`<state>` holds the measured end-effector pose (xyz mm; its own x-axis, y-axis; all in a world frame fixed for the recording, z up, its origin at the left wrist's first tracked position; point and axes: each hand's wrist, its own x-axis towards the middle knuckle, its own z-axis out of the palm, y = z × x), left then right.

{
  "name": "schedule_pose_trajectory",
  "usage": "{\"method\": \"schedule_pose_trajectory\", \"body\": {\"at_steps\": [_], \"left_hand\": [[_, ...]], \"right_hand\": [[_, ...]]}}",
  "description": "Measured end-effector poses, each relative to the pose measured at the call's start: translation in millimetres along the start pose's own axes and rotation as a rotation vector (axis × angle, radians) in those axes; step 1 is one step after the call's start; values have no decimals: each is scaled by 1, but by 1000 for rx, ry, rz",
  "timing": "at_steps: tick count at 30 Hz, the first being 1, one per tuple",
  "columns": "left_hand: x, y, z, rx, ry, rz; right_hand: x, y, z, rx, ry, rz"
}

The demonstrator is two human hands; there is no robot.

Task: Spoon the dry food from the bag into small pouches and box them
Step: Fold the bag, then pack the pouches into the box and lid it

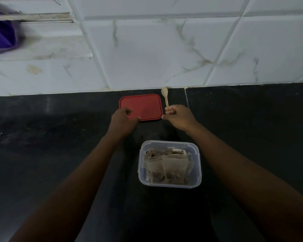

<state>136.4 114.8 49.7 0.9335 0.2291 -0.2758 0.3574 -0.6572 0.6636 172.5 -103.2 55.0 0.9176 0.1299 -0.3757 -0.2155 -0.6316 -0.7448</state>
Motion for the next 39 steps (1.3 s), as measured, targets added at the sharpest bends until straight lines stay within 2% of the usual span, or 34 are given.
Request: {"method": "schedule_pose_trajectory", "body": {"at_steps": [9, 17, 24, 30, 39], "left_hand": [[60, -21, 5, 67, -20, -198], [63, -22, 9, 18, 30, -192], [45, -14, -1, -215, 110, -161], [16, 6, -5, -312, 119, -99], [-36, 24, 6, -725, 180, -66]], "right_hand": [[44, -15, 19, 33, -87, 98], [53, -11, 25, 122, -97, 167], [38, -8, 7, 175, 56, 142], [6, -7, -27, 255, 164, 113], [-62, 12, -65, 521, 298, 130]]}}
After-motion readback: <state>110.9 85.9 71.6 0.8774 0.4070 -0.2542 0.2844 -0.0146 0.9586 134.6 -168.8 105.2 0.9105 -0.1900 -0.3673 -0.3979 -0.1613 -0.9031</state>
